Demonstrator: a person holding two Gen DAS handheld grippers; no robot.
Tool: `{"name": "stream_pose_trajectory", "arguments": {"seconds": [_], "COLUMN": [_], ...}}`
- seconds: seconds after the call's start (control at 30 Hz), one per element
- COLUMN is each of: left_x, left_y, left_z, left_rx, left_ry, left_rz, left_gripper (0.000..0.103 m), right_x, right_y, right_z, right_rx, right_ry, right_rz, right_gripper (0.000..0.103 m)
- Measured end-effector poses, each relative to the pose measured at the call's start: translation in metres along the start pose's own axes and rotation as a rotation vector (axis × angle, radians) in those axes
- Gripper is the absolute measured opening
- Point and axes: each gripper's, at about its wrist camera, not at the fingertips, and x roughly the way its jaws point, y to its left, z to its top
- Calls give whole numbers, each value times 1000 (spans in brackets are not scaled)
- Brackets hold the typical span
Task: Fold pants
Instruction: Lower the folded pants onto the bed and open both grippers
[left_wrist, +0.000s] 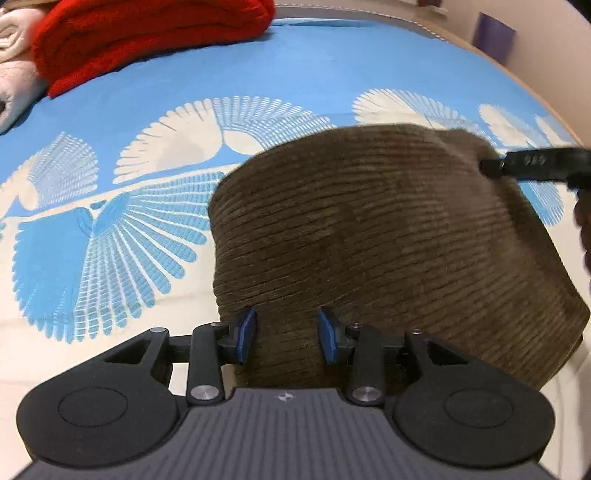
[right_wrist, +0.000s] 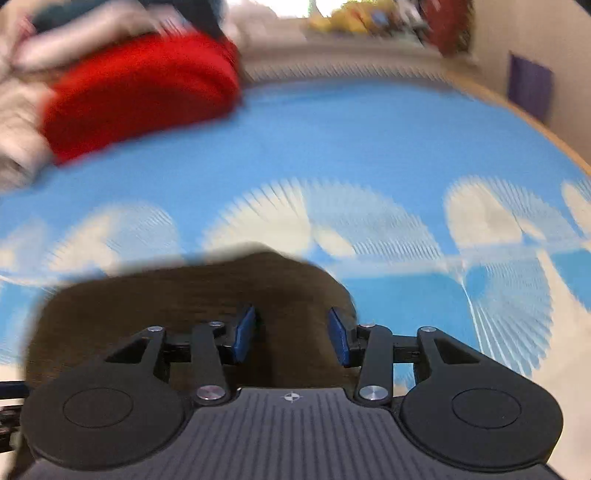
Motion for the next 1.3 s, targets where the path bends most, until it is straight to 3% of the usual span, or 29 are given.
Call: {"name": "stream_pose_trajectory", "arguments": {"seconds": [0.07, 0.17, 0.3, 0.37, 0.5, 0.53, 0.6, 0.63, 0.67, 0.7, 0.73, 0.8, 0.9, 0.97, 1.0, 1.03, 1.1, 1.13, 1.2, 1.3], "left_x": [-17, -29, -4, -14, -50, -47, -23, -11, -9, -11, -16, -43, -89, -118, -133, -149, -185, -201, -232, -263], "left_y": [-5, -12, -9, -3, -18, -24, -40, -44, -44, -42, -39, -36, -33, -29, -27, -25, -27, -30, -35, -50], "left_z": [7, 8, -1, 5, 5, 2, -10, -18, -22, -20, -16, -11, -16, -18, -21, -27, -45, -56, -78, -109], "left_rx": [9, 17, 25, -31, 43, 79, 192, 233, 239, 218, 183, 125, 123, 84, 57, 36, 30, 19, -21, -48], "left_ry": [-59, -133, -83, -62, -191, -187, -63, -28, -51, -56, -49, -112, -254, -290, -312, -338, -384, -406, -435, -443], "left_rz": [5, -59, -54, -60, -156, -171, -136, -101, -69, -57, -54, -38, -26, 44, 53, 48, 47, 56, 55, 57], "left_gripper": [42, 44, 64, 61, 61, 62, 64, 77, 85, 84, 77, 74, 85, 86, 86, 86, 91, 100, 103, 103], "right_x": [7, 18, 24, 15, -30, -43, -69, -79, -87, -94, -100, -119, -162, -196, -215, -230, -263, -277, -301, -322], "right_y": [4, 4, 1, 3, 9, 12, 17, 18, 18, 18, 17, 13, 10, 11, 12, 12, 13, 13, 14, 18], "right_z": [1, 9, 15, 14, 14, 13, 9, 6, 1, -5, -13, -27, -38, -43, -46, -50, -62, -69, -91, -117], "right_rx": [2, -1, 36, 51, 38, 15, -23, -32, -36, -40, -44, -42, -42, -50, -51, -47, -30, -17, 16, 25], "right_ry": [1, 5, -1, -16, -104, -128, -168, -172, -157, -129, -102, -75, -109, -175, -217, -254, -327, -353, -409, -407], "right_rz": [-19, -38, -33, -34, -15, 1, 35, 50, 61, 64, 60, 50, 57, 61, 61, 60, 65, 68, 63, 47], "right_gripper": [48, 49, 54, 53, 53, 54, 58, 64, 67, 68, 68, 68, 70, 80, 90, 95, 97, 98, 102, 102]}}
